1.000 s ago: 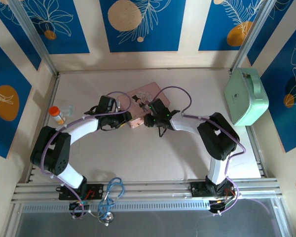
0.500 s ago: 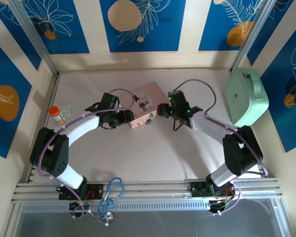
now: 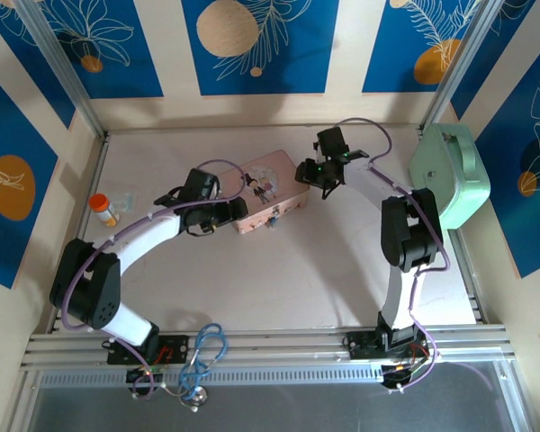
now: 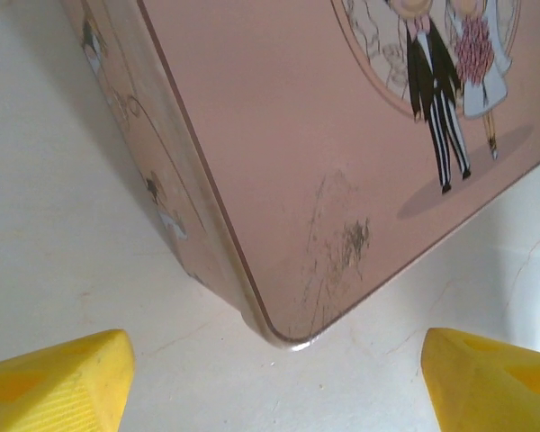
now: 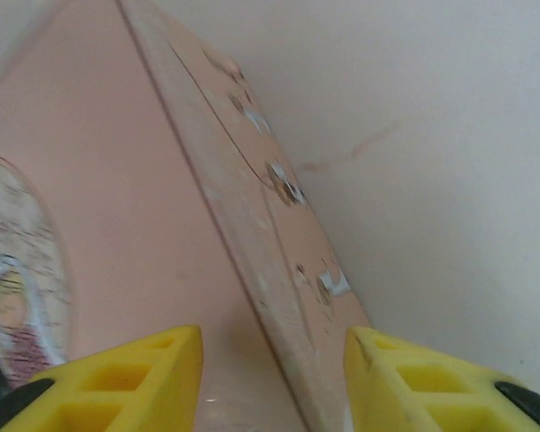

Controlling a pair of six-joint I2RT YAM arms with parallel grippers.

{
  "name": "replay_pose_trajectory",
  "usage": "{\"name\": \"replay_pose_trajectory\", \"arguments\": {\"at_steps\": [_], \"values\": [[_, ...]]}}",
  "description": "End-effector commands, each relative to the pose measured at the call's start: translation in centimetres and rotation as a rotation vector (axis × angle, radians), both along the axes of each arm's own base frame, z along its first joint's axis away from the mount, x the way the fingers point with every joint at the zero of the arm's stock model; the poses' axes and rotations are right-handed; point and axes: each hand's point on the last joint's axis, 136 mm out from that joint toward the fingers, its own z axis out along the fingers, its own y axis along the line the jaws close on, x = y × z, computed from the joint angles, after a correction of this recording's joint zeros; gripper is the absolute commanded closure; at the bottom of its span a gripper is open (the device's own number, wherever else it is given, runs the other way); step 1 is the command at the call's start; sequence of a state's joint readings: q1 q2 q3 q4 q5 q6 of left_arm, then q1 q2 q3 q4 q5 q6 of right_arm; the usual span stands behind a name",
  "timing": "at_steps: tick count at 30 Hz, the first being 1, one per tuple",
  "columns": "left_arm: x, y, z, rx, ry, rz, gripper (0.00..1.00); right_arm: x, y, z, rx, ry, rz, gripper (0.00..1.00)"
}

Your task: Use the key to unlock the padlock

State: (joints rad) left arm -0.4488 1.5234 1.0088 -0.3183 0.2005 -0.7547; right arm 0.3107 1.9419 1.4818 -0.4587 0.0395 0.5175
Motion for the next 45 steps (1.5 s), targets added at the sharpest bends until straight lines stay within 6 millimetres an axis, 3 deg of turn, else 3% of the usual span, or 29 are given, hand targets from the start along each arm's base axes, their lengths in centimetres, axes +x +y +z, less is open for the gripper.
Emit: {"name": "replay_pose_trajectory", "arguments": {"at_steps": [1,5,13,15,16,20,24,27,30,35,39,45], "values": [[1.7,0.4,0.1,-0.019,-0.007,0.049,0.2,-1.7,0.7,0.3,0.027,0.041,0.03,0.61],[2.5,1.1,-1.1,-0.012,0.021,0.07,0.25,-3.5,0.8,0.0,0.003,0.06,0.015,0.78],[3.6,2.2,-2.7,0.004,0.051,0.095,0.29,-9.3,1.3,-1.9,-0.016,0.186,-0.081,0.86],[3.7,2.3,-3.0,0.004,0.057,0.1,0.31,-9.9,1.4,-1.5,-0.041,0.152,-0.083,0.81],[3.6,2.4,-3.2,0.005,0.063,0.102,0.31,-10.3,1.4,-1.0,-0.071,0.114,-0.08,0.73],[3.5,2.7,-3.9,0.005,0.079,0.101,0.34,-10.9,1.7,3.2,-0.19,-0.142,-0.023,0.47],[3.5,3.2,-4.2,-0.004,0.085,0.1,0.36,-12.9,4.3,5.4,-0.28,-0.338,0.116,0.36],[3.6,3.3,-4.4,-0.007,0.087,0.092,0.37,-14.2,6.9,4.5,-0.323,-0.376,0.217,0.35],[3.7,3.5,-4.6,0.0,0.091,0.077,0.39,-15.1,9.9,2.1,-0.338,-0.346,0.313,0.35],[3.6,3.5,-5.2,0.017,0.105,0.052,0.41,-14.7,13.3,-1.6,-0.379,-0.311,0.389,0.36],[3.6,3.7,-5.3,0.026,0.105,0.04,0.43,-13.7,14.3,-3.2,-0.398,-0.292,0.389,0.39],[3.5,3.7,-5.5,0.022,0.11,0.03,0.45,-12.4,14.3,-5.1,-0.472,-0.271,0.366,0.4]]}}
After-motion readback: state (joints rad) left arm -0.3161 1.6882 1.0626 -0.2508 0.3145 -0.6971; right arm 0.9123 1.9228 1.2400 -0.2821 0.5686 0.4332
